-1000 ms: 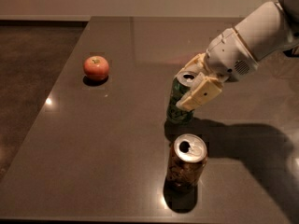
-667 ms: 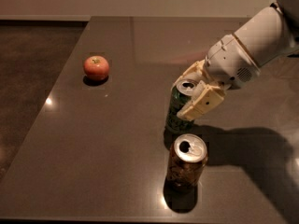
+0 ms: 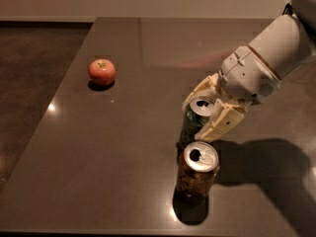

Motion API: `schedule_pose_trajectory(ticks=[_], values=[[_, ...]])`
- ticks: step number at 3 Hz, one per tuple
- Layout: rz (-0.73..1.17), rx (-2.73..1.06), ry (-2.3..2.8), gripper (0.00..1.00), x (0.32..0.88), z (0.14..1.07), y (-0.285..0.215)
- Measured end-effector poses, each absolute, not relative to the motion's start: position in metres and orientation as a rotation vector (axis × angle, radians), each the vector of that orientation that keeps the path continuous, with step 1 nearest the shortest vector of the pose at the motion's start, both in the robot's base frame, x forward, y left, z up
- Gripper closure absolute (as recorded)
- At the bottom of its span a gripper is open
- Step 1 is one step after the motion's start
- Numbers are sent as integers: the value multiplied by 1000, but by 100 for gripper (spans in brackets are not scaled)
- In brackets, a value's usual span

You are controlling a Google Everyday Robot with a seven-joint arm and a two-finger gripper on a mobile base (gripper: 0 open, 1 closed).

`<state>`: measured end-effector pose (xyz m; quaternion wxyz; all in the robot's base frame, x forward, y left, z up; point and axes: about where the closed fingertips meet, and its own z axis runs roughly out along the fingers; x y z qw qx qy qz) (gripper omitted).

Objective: Move green can near orange can

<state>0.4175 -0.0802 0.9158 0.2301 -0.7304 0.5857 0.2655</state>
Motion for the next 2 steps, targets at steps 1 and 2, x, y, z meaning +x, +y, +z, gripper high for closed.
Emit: schedule_pose_trajectory(ticks=[1, 2], values=[[751, -2088, 1538, 100, 408, 912, -85], [781, -2164, 1468, 85, 401, 908, -87]])
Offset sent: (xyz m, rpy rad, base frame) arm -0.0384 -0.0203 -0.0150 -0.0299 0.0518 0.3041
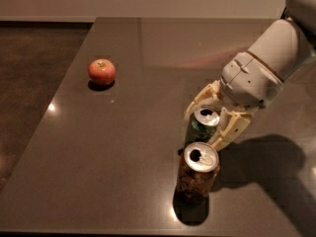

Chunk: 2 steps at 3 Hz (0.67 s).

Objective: Move green can near orange can

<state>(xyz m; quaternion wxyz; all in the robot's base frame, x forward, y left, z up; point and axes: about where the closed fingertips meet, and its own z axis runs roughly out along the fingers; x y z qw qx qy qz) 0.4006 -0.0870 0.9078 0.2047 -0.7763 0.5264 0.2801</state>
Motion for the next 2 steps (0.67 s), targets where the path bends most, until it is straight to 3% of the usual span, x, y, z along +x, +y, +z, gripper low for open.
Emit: schedule_pose_trajectory(ticks=[2], values=[[782, -2257, 1380, 38, 400, 905, -90]])
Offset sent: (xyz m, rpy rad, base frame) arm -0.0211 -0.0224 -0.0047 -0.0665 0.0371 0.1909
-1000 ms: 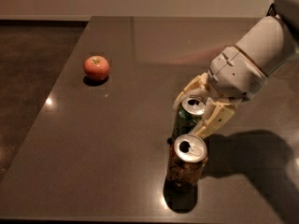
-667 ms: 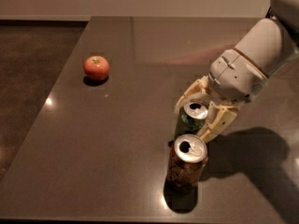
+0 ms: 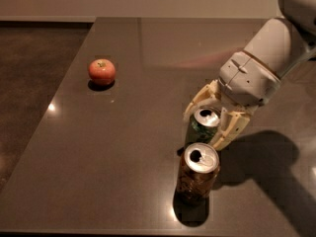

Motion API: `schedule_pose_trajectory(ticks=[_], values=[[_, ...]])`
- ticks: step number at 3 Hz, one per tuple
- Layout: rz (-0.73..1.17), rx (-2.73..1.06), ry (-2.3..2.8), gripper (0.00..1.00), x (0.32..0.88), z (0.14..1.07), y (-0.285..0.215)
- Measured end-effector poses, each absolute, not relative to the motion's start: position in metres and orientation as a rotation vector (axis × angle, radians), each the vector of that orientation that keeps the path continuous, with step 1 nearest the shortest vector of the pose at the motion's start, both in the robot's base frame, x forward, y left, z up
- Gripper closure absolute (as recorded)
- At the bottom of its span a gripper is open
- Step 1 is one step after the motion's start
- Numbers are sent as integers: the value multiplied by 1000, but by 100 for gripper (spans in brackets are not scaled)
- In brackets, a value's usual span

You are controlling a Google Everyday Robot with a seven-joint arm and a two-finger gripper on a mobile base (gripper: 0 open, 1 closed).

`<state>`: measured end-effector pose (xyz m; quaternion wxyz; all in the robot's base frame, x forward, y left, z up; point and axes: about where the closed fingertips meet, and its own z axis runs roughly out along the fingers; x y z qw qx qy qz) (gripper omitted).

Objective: Move green can near orange can

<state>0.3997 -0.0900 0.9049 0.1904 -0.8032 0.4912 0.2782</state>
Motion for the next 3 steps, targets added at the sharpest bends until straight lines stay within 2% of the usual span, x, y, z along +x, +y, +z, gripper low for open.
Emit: schedule_pose_trajectory(ticks=[1, 2, 3], values=[[755, -2279, 1360, 15, 404, 905, -93], [722, -2258, 1359, 0, 411, 905, -89], [697, -2240, 1359, 0, 417, 906, -85]])
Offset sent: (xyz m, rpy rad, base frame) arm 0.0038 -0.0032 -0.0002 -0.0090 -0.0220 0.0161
